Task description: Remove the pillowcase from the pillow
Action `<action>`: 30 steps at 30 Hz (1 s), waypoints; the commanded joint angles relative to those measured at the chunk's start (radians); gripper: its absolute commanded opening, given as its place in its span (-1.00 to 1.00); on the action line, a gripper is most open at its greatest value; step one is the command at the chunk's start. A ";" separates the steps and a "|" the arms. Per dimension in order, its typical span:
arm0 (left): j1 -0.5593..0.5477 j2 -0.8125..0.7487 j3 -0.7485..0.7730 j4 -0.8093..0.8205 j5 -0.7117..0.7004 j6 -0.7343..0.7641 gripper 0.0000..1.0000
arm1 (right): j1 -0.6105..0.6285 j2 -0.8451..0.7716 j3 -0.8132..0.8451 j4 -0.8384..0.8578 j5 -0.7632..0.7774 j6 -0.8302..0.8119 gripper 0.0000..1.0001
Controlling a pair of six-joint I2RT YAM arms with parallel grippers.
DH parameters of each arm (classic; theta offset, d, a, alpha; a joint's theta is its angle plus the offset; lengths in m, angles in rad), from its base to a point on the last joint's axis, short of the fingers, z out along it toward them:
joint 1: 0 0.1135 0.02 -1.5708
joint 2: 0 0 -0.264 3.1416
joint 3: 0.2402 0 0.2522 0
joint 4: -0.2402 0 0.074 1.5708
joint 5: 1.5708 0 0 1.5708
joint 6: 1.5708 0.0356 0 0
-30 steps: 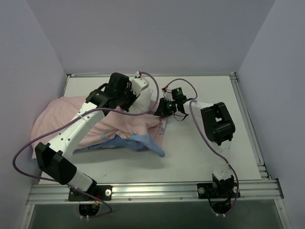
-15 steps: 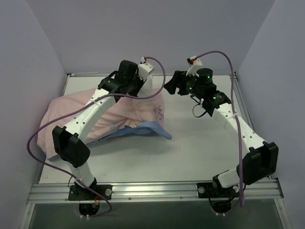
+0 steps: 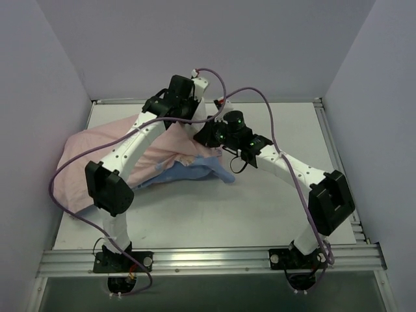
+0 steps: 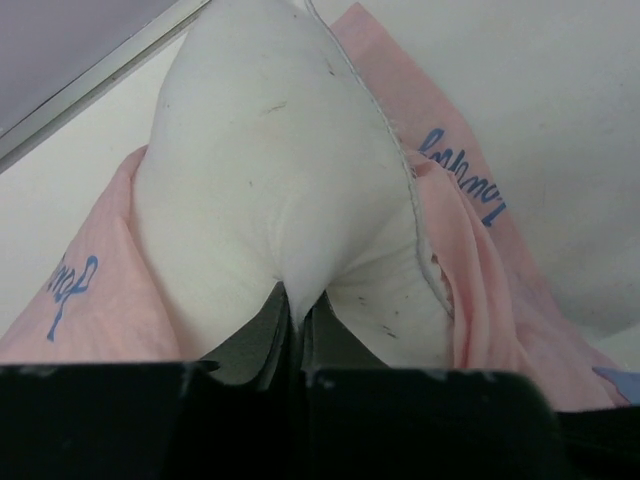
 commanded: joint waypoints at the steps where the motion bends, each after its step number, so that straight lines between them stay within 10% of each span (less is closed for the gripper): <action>1: 0.064 0.056 0.195 0.144 -0.154 0.005 -0.95 | 0.021 -0.131 -0.089 -0.078 0.059 0.004 -0.89; 9: 0.179 0.183 0.472 0.090 -0.151 -0.002 -0.95 | 0.058 -0.335 -0.380 -0.150 0.082 0.087 -1.00; 21: 0.192 0.000 0.325 0.056 0.098 -0.103 -0.95 | -0.069 -0.245 -0.488 0.092 -0.179 0.029 -0.97; 26: 0.153 -0.066 0.227 0.064 0.114 -0.062 -0.95 | -0.163 -0.361 -0.321 -0.136 -0.121 -0.190 0.99; 30: 0.138 -0.106 0.135 0.082 0.146 -0.060 -0.95 | -0.172 -0.499 -0.244 -0.114 -0.096 -0.237 0.99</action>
